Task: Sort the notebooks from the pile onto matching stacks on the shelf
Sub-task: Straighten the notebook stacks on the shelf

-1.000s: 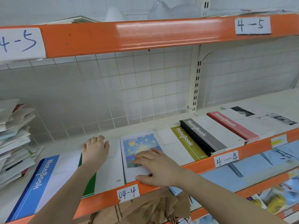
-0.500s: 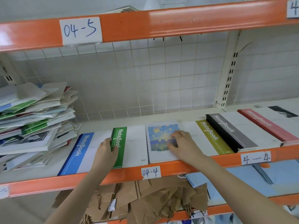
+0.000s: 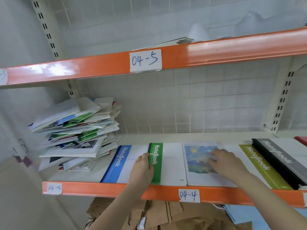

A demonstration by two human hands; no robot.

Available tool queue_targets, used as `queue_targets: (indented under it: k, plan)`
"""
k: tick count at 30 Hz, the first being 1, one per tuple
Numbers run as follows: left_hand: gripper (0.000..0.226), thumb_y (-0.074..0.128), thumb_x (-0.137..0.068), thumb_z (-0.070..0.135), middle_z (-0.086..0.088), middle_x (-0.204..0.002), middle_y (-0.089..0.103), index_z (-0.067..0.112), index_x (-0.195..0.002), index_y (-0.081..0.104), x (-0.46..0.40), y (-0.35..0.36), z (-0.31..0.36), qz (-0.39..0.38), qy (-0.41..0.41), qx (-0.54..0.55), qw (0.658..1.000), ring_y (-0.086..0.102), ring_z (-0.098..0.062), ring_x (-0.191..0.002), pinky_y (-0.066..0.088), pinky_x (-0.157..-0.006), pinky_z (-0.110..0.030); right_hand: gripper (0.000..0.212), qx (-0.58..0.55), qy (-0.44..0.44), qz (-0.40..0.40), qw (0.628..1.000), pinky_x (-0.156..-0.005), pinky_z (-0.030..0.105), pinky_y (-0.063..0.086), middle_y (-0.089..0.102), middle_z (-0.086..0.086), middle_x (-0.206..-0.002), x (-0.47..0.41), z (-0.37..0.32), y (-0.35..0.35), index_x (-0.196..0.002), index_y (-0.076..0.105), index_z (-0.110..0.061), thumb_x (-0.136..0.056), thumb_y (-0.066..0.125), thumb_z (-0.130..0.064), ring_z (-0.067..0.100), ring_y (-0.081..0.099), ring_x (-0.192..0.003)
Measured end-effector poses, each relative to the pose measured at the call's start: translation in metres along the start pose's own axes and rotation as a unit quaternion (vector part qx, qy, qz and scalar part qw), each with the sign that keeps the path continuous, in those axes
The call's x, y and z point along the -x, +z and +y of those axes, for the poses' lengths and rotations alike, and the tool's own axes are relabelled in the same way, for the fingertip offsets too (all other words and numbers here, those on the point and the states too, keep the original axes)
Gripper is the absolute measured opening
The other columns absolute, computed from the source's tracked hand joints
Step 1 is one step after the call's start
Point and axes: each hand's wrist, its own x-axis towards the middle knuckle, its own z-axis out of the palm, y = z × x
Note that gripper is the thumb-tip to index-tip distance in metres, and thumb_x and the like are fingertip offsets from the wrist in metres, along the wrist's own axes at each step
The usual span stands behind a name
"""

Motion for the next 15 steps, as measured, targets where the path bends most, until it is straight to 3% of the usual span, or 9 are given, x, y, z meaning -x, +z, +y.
queue_targets:
  k: [3, 5, 7, 9, 12, 14, 15]
  plan:
    - [0.032, 0.038, -0.100, 0.017, 0.005, -0.120, 0.062, 0.023, -0.128, 0.054, 0.005, -0.036, -0.009, 0.063, 0.039, -0.081, 0.994, 0.059, -0.013, -0.098, 0.045, -0.071, -0.023, 0.028, -0.047, -0.014, 0.023, 0.999, -0.085, 0.036, 0.047, 0.058, 0.006, -0.114, -0.014, -0.028, -0.014, -0.115, 0.056, -0.015, -0.096, 0.041, -0.029, 0.025, 0.056, -0.100]
    - [0.030, 0.041, -0.097, 0.014, 0.005, -0.104, 0.069, 0.023, -0.114, 0.064, 0.009, -0.068, -0.016, 0.131, 0.082, -0.125, 0.980, 0.064, -0.019, -0.088, 0.046, -0.067, -0.027, 0.027, -0.083, -0.045, 0.012, 0.995, -0.085, 0.035, 0.048, 0.060, 0.002, -0.113, -0.020, -0.054, -0.016, -0.115, 0.057, -0.017, -0.097, 0.042, -0.029, 0.022, 0.057, -0.098]
    - [0.028, 0.043, -0.089, 0.012, 0.001, -0.083, 0.070, 0.018, -0.095, 0.069, 0.012, -0.103, -0.021, 0.205, 0.152, -0.131, 0.958, 0.066, -0.024, -0.070, 0.050, -0.052, -0.031, 0.025, -0.103, -0.082, -0.005, 0.991, -0.085, 0.034, 0.048, 0.061, -0.001, -0.111, -0.023, -0.083, -0.017, -0.112, 0.060, -0.019, -0.096, 0.043, -0.029, 0.020, 0.058, -0.098]
    - [0.032, 0.039, -0.083, 0.012, -0.002, -0.077, 0.070, 0.012, -0.085, 0.071, 0.012, -0.142, -0.028, 0.289, 0.216, -0.142, 0.922, 0.066, -0.024, -0.066, 0.051, -0.045, -0.031, 0.018, -0.110, -0.122, -0.014, 0.986, -0.079, 0.033, 0.049, 0.064, -0.002, -0.101, -0.026, -0.113, -0.019, -0.097, 0.061, -0.024, -0.095, 0.043, -0.028, 0.019, 0.059, -0.091]
    - [0.022, 0.049, -0.085, 0.004, -0.008, -0.087, 0.070, 0.006, -0.090, 0.071, 0.003, -0.208, -0.033, 0.372, 0.216, -0.195, 0.881, 0.065, -0.027, -0.083, 0.050, -0.060, -0.031, 0.022, -0.139, -0.173, -0.034, 0.974, -0.060, 0.026, 0.043, 0.062, -0.001, -0.076, -0.029, -0.162, -0.026, -0.076, 0.055, -0.025, -0.094, 0.043, -0.021, 0.016, 0.055, -0.067]
    - [0.023, 0.060, -0.092, 0.017, -0.010, -0.111, 0.065, 0.009, -0.112, 0.065, -0.014, -0.243, -0.043, 0.332, 0.139, -0.212, 0.909, 0.056, -0.031, -0.109, 0.047, -0.080, -0.038, 0.023, -0.168, -0.204, -0.043, 0.964, -0.065, 0.028, 0.044, 0.065, 0.003, -0.079, -0.031, -0.193, -0.032, -0.081, 0.063, -0.018, -0.094, 0.044, -0.018, 0.019, 0.060, -0.072]
    - [0.039, 0.063, -0.091, 0.028, -0.009, -0.126, 0.058, 0.012, -0.125, 0.058, -0.023, -0.255, -0.050, 0.272, 0.099, -0.217, 0.932, 0.047, -0.029, -0.122, 0.042, -0.092, -0.041, 0.022, -0.185, -0.215, -0.040, 0.958, -0.071, 0.029, 0.045, 0.067, 0.004, -0.088, -0.033, -0.208, -0.035, -0.090, 0.067, -0.015, -0.095, 0.045, -0.018, 0.021, 0.061, -0.081]
